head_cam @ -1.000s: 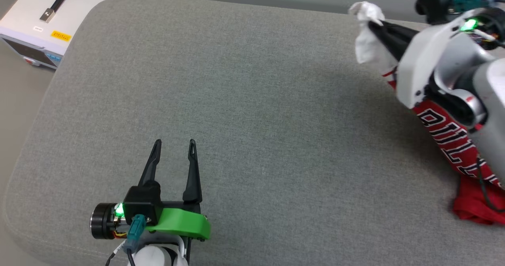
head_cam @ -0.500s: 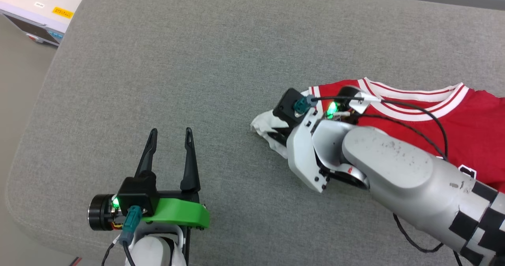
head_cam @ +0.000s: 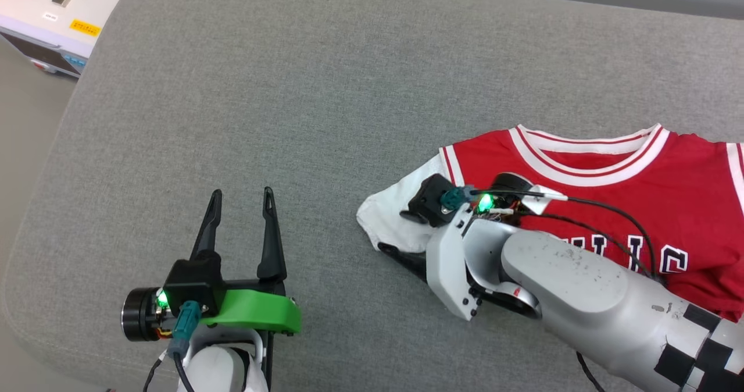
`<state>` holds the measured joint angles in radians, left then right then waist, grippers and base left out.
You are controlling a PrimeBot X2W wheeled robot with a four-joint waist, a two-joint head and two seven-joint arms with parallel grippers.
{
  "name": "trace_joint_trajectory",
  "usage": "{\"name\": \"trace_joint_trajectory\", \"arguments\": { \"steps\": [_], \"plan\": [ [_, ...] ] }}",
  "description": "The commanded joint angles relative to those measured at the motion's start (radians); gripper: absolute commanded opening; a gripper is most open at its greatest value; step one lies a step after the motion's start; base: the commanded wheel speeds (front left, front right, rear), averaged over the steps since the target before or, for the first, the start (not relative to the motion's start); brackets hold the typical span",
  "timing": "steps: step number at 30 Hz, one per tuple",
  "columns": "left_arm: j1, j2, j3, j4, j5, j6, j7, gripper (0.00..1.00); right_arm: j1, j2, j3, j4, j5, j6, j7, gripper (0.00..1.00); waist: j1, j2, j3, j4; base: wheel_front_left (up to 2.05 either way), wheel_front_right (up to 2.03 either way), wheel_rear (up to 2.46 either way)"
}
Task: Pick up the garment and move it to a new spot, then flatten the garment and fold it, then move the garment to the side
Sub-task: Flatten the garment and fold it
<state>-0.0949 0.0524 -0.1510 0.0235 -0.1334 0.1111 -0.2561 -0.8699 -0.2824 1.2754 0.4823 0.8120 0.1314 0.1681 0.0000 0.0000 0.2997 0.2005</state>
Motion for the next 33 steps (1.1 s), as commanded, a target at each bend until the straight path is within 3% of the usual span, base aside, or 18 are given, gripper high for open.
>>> {"name": "trace_joint_trajectory", "arguments": {
  "steps": [1, 9, 16, 22, 27, 33],
  "plan": [
    [-0.001, -0.002, 0.009, 0.001, 0.006, 0.003, -0.006, 1.0, -0.016, -0.014, -0.01, -0.01, 0.004, -0.001, -0.058, 1.0, 0.0, 0.0, -0.029, -0.016, 0.0, 0.0, 0.0],
    [0.05, -0.002, 0.057, -0.008, 0.033, -0.011, -0.006, 1.0, 0.044, -0.123, -0.198, -0.079, -0.039, -0.001, -0.318, 1.0, 0.0, 0.0, -0.104, -0.076, 0.0, 0.0, 0.0],
    [0.069, -0.002, 0.086, -0.017, 0.058, -0.033, -0.006, 1.0, 0.211, -0.174, -0.545, -0.096, -0.205, -0.001, -0.421, 1.0, 0.0, 0.0, -0.139, -0.121, 0.0, 0.0, 0.0],
    [0.085, -0.001, 0.108, -0.02, 0.073, -0.051, -0.006, 1.0, 0.416, -0.135, -0.863, -0.169, -0.348, -0.001, -0.429, 1.0, 0.0, 0.0, -0.161, -0.153, 0.0, 0.0, 0.0],
    [0.088, 0.008, 0.121, -0.018, 0.084, -0.071, -0.006, 1.0, 0.597, -0.058, -1.118, -0.286, -0.469, -0.001, -0.43, 1.0, 0.0, 0.0, -0.178, -0.177, 0.0, 0.0, 0.0],
    [0.036, 0.046, 0.124, -0.018, 0.092, -0.12, -0.006, 1.0, 0.775, 0.035, -1.305, -0.388, -0.555, -0.001, -0.43, 1.0, 0.0, 0.0, -0.189, -0.196, 0.0, 0.0, 0.0]
  ]
}}
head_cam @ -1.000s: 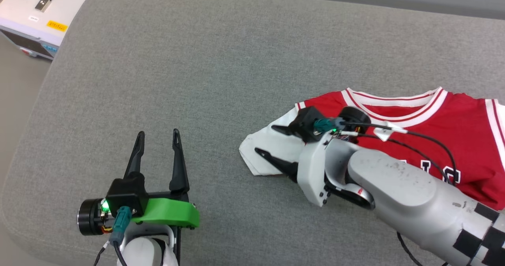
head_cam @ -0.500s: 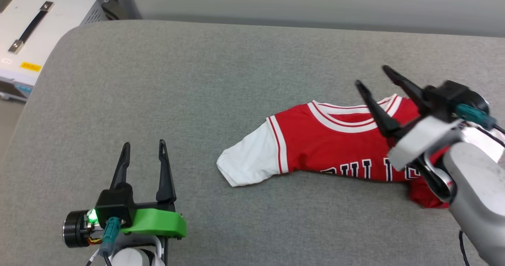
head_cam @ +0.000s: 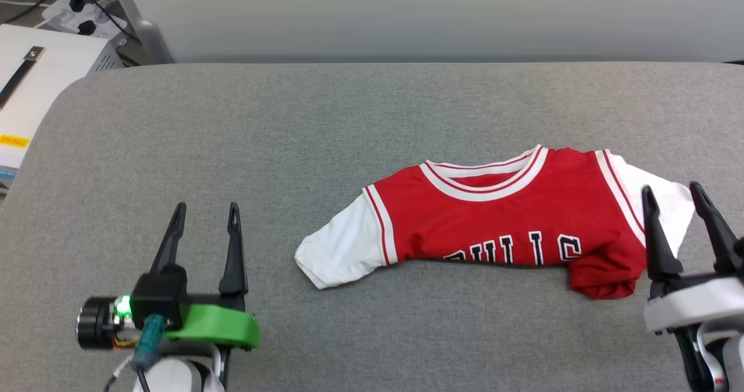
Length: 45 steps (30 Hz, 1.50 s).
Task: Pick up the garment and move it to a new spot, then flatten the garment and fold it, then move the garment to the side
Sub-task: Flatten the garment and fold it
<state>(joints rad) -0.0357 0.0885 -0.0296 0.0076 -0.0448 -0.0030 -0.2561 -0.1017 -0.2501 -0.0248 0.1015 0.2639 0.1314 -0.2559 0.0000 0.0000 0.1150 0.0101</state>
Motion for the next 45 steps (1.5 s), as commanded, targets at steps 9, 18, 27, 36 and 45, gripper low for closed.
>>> {"name": "trace_joint_trajectory", "arguments": {
  "steps": [9, 18, 27, 36, 45],
  "plan": [
    [-0.282, 0.156, -0.099, 0.142, -0.074, -0.123, 0.082, 1.0, 0.112, 0.051, -0.085, -0.075, -0.047, -0.001, -0.006, 1.0, 0.0, 0.0, 0.01, -0.03, 0.0, 0.0, 0.0],
    [-0.557, 0.366, -0.443, 0.197, -0.491, -0.127, 0.58, 1.0, 0.096, 0.066, -0.081, -0.087, -0.068, -0.001, -0.006, 1.0, 0.0, 0.0, 0.05, -0.053, 0.0, 0.0, 0.0],
    [-0.847, 0.426, -0.734, 0.216, -0.763, -0.128, 0.966, 1.0, 0.028, 0.071, -0.058, -0.098, -0.081, -0.001, -0.006, 1.0, 0.0, 0.0, 0.145, -0.095, 0.0, 0.0, 0.0],
    [-0.941, 0.53, -1.005, 0.286, -0.868, -0.128, 1.124, 1.0, -0.014, 0.085, -0.073, -0.11, -0.092, -0.001, -0.006, 1.0, 0.0, 0.0, 0.208, -0.146, 0.0, 0.0, 0.0],
    [-0.911, 0.586, -1.145, 0.33, -0.956, -0.128, 1.106, 1.0, -0.026, 0.103, -0.087, -0.119, -0.097, -0.001, -0.006, 1.0, 0.0, 0.0, 0.245, -0.153, 0.0, 0.0, 0.0]
  ]
}}
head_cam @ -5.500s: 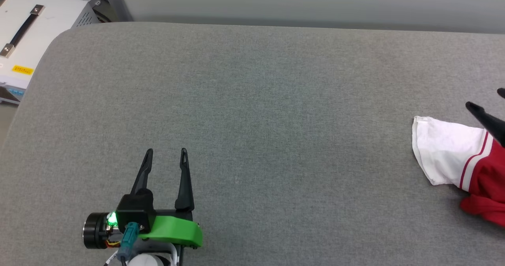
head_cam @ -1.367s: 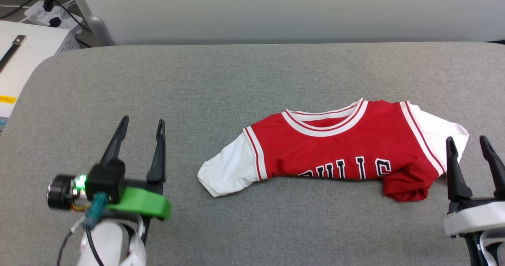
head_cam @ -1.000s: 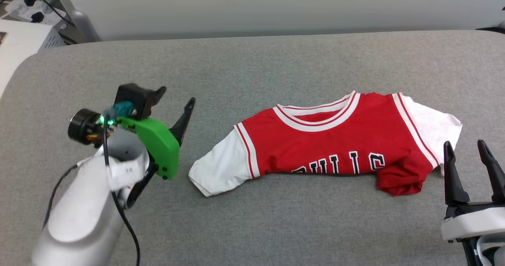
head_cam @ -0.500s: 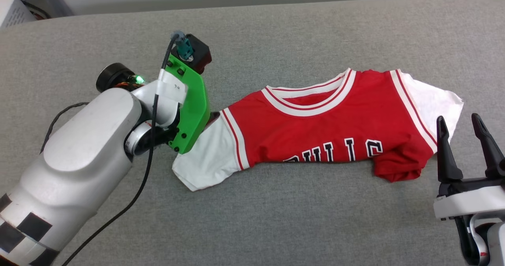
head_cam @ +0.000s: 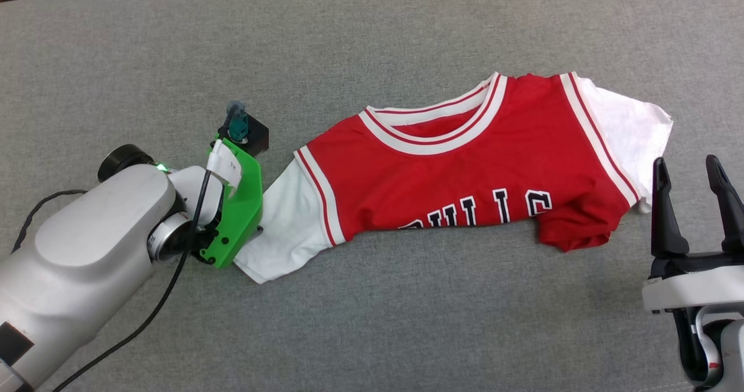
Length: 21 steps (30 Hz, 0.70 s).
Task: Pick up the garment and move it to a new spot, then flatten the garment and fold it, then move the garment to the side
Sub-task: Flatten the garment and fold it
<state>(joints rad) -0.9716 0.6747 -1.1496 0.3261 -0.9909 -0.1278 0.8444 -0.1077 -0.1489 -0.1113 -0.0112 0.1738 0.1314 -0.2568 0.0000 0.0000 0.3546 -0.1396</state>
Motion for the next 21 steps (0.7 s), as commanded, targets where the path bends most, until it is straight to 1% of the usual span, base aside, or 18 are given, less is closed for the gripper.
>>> {"name": "trace_joint_trajectory", "arguments": {
  "steps": [1, 3, 4, 7, 10, 14, 18, 21],
  "plan": [
    [0.029, 0.004, -0.046, 0.013, -0.009, -0.003, 0.006, 1.0, -0.024, 0.003, 0.0, -0.007, -0.008, -0.001, -0.005, 1.0, 0.0, 0.0, 0.009, -0.004, 0.0, 0.0, 0.0],
    [0.036, 0.01, -0.07, 0.017, -0.009, -0.003, -0.009, 1.0, -0.03, 0.006, 0.001, -0.006, -0.009, -0.001, -0.005, 1.0, 0.0, 0.0, 0.011, -0.005, 0.0, 0.0, 0.0],
    [0.038, 0.01, -0.076, 0.02, -0.01, -0.003, -0.028, 0.0, -0.032, 0.008, 0.001, -0.006, -0.01, -0.001, -0.005, 1.0, 0.0, 0.0, 0.011, -0.004, 0.0, 0.0, 0.0],
    [0.028, 0.01, -0.084, 0.019, 0.0, -0.003, -0.1, 0.0, -0.032, 0.009, -0.001, -0.004, -0.013, -0.001, -0.005, 1.0, 0.0, 0.0, 0.002, 0.002, 0.0, 0.0, 0.0],
    [-0.009, 0.015, -0.082, 0.004, 0.038, -0.003, -0.198, 0.0, -0.023, 0.006, -0.016, -0.005, -0.015, -0.001, -0.005, 1.0, 0.0, 0.0, -0.015, 0.016, 0.0, 0.0, 0.0],
    [-0.05, 0.033, -0.054, -0.039, 0.053, -0.003, -0.304, 0.0, -0.006, 0.009, -0.037, -0.015, -0.018, -0.001, -0.005, 1.0, 0.0, 0.0, -0.037, 0.029, 0.0, 0.0, 0.0],
    [-0.084, 0.057, -0.016, -0.078, 0.062, -0.002, -0.37, 0.0, 0.004, 0.012, -0.05, -0.03, -0.02, -0.001, -0.005, 1.0, 0.0, 0.0, -0.043, 0.031, 0.0, 0.0, 0.0],
    [-0.106, 0.064, 0.008, -0.088, 0.076, 0.013, -0.407, 0.0, -0.001, 0.014, -0.049, -0.043, -0.022, -0.001, -0.005, 1.0, 0.0, 0.0, -0.031, 0.02, 0.0, 0.0, 0.0]
  ]
}}
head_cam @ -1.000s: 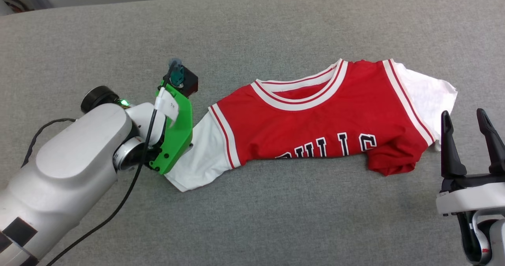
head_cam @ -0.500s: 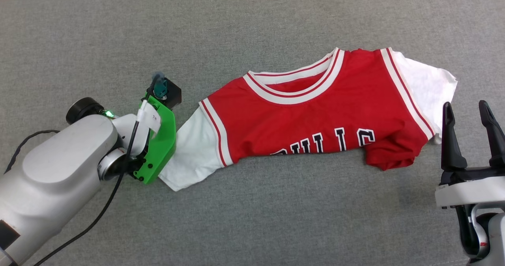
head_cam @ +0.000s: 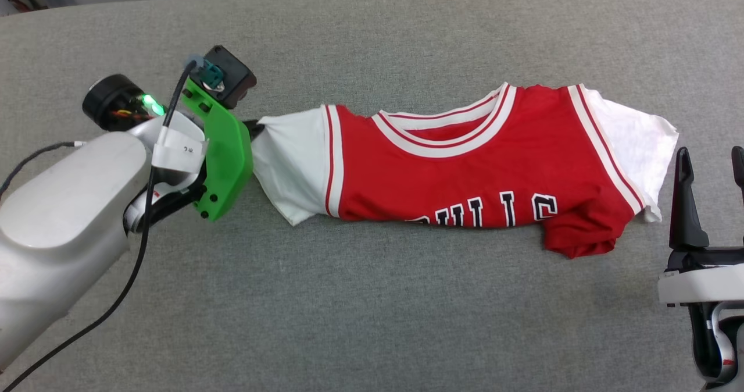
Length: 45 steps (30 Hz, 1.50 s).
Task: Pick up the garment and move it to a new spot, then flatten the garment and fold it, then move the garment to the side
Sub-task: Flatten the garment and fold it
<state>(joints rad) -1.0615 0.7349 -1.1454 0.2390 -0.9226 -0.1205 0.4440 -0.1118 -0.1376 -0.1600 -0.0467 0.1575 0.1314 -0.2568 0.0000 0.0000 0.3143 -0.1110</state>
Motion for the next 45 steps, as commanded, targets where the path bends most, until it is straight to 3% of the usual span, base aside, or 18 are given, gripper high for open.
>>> {"name": "trace_joint_trajectory", "arguments": {
  "steps": [1, 6, 11, 23, 24, 25, 26, 29, 34, 37, 41, 45],
  "plan": [
    [-0.027, 0.004, 0.01, 0.001, 0.02, 0.012, -0.021, 0.0, -0.001, 0.003, 0.002, -0.011, -0.007, -0.001, -0.005, 1.0, 0.0, 0.0, 0.017, -0.014, 0.0, 0.0, 0.0],
    [-0.061, -0.02, 0.028, 0.062, 0.055, 0.033, -0.076, 0.0, -0.026, 0.004, 0.005, -0.027, -0.013, -0.001, -0.005, 1.0, 0.0, 0.0, 0.061, -0.05, 0.0, 0.0, 0.0],
    [-0.084, -0.068, 0.041, 0.224, 0.08, 0.048, -0.145, 0.0, -0.048, 0.011, 0.008, -0.033, -0.017, -0.001, -0.005, 1.0, 0.0, 0.0, 0.105, -0.091, 0.0, 0.0, 0.0],
    [-0.053, -0.155, 0.009, 0.596, 0.096, 0.012, -0.276, 0.0, -0.062, 0.025, -0.011, -0.03, -0.025, -0.001, -0.005, 1.0, 0.0, 0.0, 0.14, -0.128, 0.0, 0.0, 0.0],
    [-0.051, -0.165, 0.008, 0.611, 0.091, 0.008, -0.287, 0.14, -0.06, 0.024, -0.016, -0.027, -0.026, -0.001, -0.005, 1.0, 0.0, 0.0, 0.134, -0.123, 0.0, 0.0, 0.0],
    [-0.051, -0.171, 0.008, 0.619, 0.09, 0.005, -0.302, 0.45, -0.059, 0.024, -0.019, -0.024, -0.026, -0.001, -0.005, 1.0, 0.0, 0.0, 0.127, -0.118, 0.0, 0.0, 0.0],
    [-0.054, -0.176, 0.008, 0.624, 0.095, 0.004, -0.334, 1.0, -0.058, 0.022, -0.021, -0.021, -0.026, -0.001, -0.005, 1.0, 0.0, 0.0, 0.119, -0.112, 0.0, 0.0, 0.0],
    [-0.057, -0.182, 0.023, 0.631, 0.107, 0.009, -0.446, 1.0, -0.06, 0.013, -0.027, -0.02, -0.017, -0.001, -0.005, 1.0, 0.0, 0.0, 0.091, -0.094, 0.0, 0.0, 0.0],
    [-0.026, -0.189, 0.073, 0.579, 0.115, 0.084, -0.652, 1.0, -0.068, -0.035, -0.058, -0.028, 0.006, -0.001, -0.005, 1.0, 0.0, 0.0, 0.027, -0.053, 0.0, 0.0, 0.0],
    [0.011, -0.178, 0.113, 0.499, 0.123, 0.152, -0.695, 1.0, -0.082, -0.081, -0.074, -0.035, 0.017, -0.001, -0.005, 1.0, 0.0, 0.0, -0.002, -0.029, 0.0, 0.0, 0.0],
    [0.097, -0.146, 0.226, 0.29, 0.171, 0.28, -0.705, 1.0, -0.13, -0.161, -0.08, -0.019, 0.07, -0.001, 0.015, 1.0, 0.0, 0.0, -0.026, -0.002, 0.0, 0.0, 0.0],
    [0.267, -0.119, 0.373, 0.041, 0.265, 0.43, -0.705, 1.0, -0.195, -0.273, -0.046, 0.0, 0.158, -0.001, 0.131, 1.0, 0.0, 0.0, -0.036, 0.024, 0.0, 0.0, 0.0]
  ]
}}
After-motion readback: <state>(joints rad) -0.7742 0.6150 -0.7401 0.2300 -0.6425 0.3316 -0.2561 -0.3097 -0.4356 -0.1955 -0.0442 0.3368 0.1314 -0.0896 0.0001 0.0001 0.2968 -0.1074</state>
